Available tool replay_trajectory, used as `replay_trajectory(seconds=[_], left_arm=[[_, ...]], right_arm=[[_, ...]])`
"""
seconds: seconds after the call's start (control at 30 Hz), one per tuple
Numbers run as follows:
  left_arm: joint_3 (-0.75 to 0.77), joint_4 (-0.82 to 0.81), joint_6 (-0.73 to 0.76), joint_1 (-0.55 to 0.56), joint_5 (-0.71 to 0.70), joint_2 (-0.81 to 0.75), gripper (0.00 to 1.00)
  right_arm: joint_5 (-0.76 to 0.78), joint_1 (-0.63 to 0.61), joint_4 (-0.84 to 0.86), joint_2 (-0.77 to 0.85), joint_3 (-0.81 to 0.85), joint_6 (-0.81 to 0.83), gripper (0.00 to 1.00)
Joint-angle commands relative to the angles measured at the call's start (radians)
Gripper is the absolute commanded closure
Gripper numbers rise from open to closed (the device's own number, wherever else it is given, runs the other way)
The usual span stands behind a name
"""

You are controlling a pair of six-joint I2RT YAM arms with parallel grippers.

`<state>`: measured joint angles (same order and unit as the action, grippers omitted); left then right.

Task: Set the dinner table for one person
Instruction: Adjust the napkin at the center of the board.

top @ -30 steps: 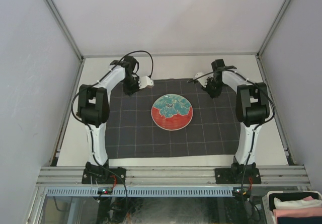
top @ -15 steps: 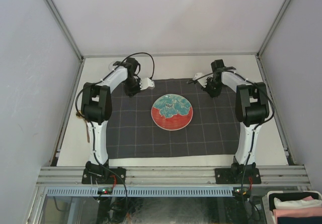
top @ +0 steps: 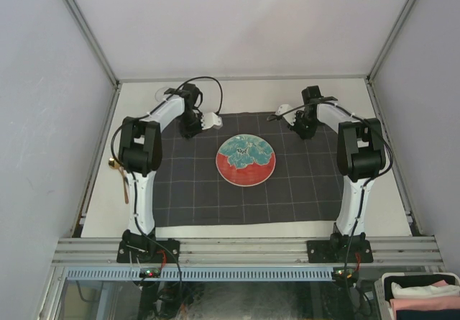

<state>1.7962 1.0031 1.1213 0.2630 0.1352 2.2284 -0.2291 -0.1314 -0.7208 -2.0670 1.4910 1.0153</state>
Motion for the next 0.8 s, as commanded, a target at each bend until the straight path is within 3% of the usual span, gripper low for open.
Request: replay_trajectory(seconds=[0.0,0.77], left_arm=[[0.060,-0.015,0.024,0.009,0.009,0.015,1.00],[0.165,0.038,0.018,0.016,0.028,0.101,1.00]], right_arm=[[0.006,0.003,0.006,-0.014,-0.032,0.009,1.00],[0.026,0.006,0.009,-0.027,-0.054,0.009,1.00]])
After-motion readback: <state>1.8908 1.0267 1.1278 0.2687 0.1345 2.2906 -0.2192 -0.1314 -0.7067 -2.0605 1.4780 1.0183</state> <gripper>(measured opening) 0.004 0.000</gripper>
